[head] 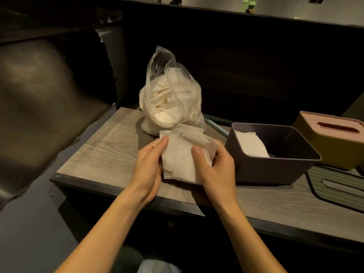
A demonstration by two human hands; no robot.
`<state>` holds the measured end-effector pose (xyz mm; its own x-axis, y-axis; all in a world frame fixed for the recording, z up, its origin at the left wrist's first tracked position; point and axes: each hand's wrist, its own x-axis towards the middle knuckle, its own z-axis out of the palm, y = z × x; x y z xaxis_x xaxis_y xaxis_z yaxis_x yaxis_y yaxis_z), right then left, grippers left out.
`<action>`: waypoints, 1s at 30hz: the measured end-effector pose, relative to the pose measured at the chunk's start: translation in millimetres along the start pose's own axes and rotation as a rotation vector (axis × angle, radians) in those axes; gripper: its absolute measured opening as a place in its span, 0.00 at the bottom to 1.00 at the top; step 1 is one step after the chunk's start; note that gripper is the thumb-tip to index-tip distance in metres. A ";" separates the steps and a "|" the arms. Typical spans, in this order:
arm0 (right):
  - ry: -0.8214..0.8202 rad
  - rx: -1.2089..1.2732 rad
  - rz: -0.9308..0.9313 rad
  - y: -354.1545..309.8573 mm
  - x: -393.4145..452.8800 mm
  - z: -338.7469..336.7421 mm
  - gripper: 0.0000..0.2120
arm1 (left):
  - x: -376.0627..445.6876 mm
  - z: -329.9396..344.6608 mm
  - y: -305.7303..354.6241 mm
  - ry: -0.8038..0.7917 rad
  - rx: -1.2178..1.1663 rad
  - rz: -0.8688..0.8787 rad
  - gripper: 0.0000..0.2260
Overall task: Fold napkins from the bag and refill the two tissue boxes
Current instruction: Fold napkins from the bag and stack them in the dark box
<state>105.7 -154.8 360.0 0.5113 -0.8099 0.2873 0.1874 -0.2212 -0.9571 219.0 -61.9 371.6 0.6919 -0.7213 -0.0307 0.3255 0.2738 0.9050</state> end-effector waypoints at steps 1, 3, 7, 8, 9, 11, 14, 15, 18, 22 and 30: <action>0.010 -0.015 0.006 0.9 0.3 -0.3 0.10 | -0.8 0.2 0.8 -0.009 0.001 -0.001 0.14; 0.012 -0.044 0.002 1.8 1.0 -1.1 0.10 | -2.0 -0.5 2.0 -0.034 0.020 -0.012 0.16; -0.005 -0.081 0.002 1.7 0.4 -1.4 0.10 | -2.7 -2.9 1.0 -0.051 0.025 -0.060 0.16; 0.017 -0.083 0.011 2.1 0.5 -1.8 0.09 | -2.6 -3.7 1.2 -0.037 0.013 -0.063 0.15; 0.048 -0.092 0.019 2.3 0.4 -2.3 0.08 | -2.5 -4.5 1.6 -0.023 -0.001 -0.063 0.15; 0.111 -0.133 0.009 2.3 -0.4 -3.9 0.05 | -2.4 -5.1 2.4 -0.012 -0.014 -0.060 0.14; 0.160 -0.137 -0.048 0.8 -3.8 -5.0 0.03 | -2.7 -3.9 0.3 -0.010 0.038 -0.054 0.15; 0.168 -0.127 -0.063 0.1 -4.8 -5.0 0.02 | -3.1 -3.6 -0.6 -0.011 0.051 -0.051 0.16; 0.154 -0.133 -0.061 0.2 -4.9 -3.6 0.01 | -4.2 -2.6 0.3 -0.038 0.054 -0.060 0.17; 0.113 -0.186 -0.020 1.0 -2.4 0.9 0.05 | -5.4 -1.5 1.1 -0.111 0.104 -0.089 0.18; 0.322 -0.079 -0.263 -7.4 -9.5 0.8 0.06 | -1.8 -5.6 -1.7 0.027 0.054 -0.062 0.13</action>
<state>100.1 -145.0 364.4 0.1645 -0.8456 0.5078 0.2057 -0.4741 -0.8561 220.8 -57.5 367.8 0.6890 -0.7181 -0.0977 0.3335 0.1944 0.9225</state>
